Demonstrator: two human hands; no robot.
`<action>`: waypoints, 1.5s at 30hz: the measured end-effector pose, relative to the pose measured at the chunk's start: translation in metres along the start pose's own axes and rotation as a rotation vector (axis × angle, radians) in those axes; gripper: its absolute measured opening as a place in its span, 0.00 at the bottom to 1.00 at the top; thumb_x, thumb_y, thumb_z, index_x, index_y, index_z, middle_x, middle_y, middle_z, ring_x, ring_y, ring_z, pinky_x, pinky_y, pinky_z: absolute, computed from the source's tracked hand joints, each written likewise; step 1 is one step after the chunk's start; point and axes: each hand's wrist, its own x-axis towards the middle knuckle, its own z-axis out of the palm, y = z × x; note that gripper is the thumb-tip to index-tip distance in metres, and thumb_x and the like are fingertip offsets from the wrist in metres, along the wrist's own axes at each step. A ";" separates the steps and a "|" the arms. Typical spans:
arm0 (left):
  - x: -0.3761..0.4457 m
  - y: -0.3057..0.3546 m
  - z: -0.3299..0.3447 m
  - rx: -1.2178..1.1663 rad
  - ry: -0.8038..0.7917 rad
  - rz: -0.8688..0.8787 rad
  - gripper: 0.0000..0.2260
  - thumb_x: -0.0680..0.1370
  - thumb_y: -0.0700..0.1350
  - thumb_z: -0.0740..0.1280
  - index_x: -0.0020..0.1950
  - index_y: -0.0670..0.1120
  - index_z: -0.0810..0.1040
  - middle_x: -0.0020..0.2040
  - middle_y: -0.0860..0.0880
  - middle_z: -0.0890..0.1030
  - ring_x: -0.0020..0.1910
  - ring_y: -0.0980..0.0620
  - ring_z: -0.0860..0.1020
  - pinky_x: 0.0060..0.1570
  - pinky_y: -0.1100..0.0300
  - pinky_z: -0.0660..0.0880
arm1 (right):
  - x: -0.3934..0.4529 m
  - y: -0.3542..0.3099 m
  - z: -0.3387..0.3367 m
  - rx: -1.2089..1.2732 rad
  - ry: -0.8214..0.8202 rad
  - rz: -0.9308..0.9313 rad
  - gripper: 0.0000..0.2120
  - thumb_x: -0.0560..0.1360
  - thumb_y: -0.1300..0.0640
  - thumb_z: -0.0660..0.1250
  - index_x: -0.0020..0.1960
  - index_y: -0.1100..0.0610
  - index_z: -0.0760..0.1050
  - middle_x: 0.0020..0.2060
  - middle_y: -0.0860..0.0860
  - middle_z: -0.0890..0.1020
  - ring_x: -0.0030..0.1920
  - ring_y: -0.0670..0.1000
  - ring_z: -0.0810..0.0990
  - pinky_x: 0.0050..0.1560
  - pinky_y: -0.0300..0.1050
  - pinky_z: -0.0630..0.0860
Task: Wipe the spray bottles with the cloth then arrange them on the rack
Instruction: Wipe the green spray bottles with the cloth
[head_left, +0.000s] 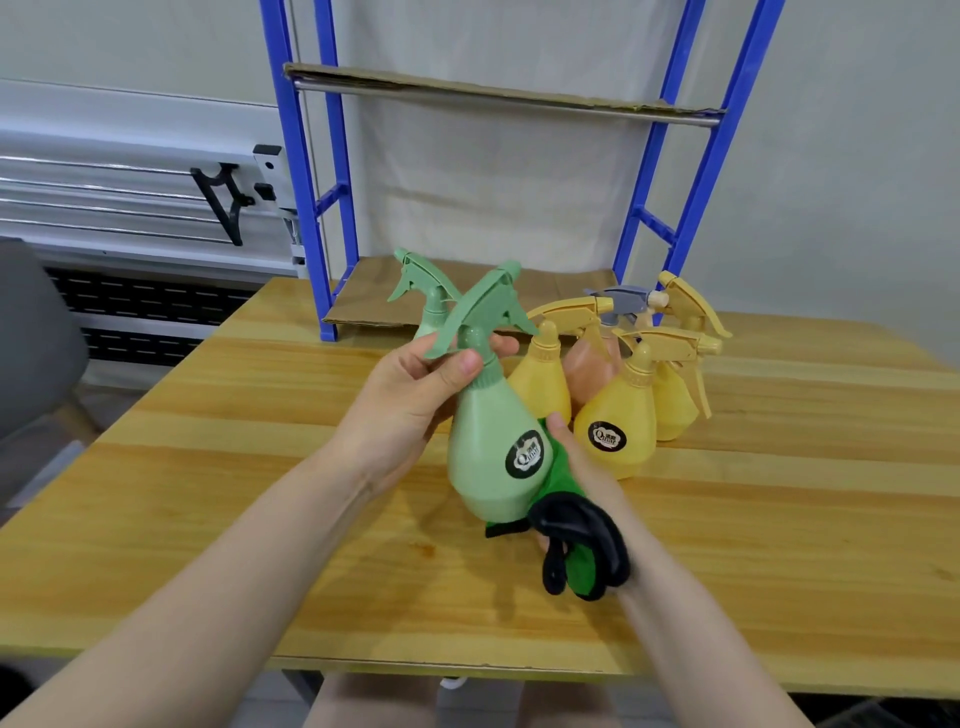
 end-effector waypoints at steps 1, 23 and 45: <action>0.000 0.002 0.001 0.011 -0.001 0.003 0.12 0.73 0.47 0.67 0.54 0.48 0.83 0.55 0.47 0.84 0.57 0.48 0.80 0.54 0.57 0.78 | -0.001 -0.002 0.000 -0.042 0.016 -0.009 0.38 0.52 0.25 0.66 0.45 0.57 0.79 0.36 0.51 0.83 0.44 0.55 0.81 0.54 0.52 0.77; -0.010 -0.004 -0.011 0.179 0.039 0.052 0.15 0.77 0.47 0.62 0.61 0.42 0.75 0.52 0.42 0.84 0.54 0.49 0.82 0.53 0.59 0.78 | -0.014 -0.033 -0.027 -0.164 0.224 -0.811 0.23 0.76 0.35 0.53 0.57 0.49 0.76 0.47 0.43 0.82 0.47 0.38 0.81 0.45 0.30 0.75; -0.012 -0.003 0.001 0.178 0.035 0.028 0.08 0.74 0.50 0.65 0.41 0.46 0.75 0.35 0.52 0.79 0.33 0.56 0.77 0.34 0.64 0.74 | -0.016 -0.066 0.037 -0.492 0.361 -1.110 0.18 0.69 0.32 0.65 0.46 0.45 0.70 0.40 0.32 0.79 0.40 0.44 0.80 0.58 0.70 0.71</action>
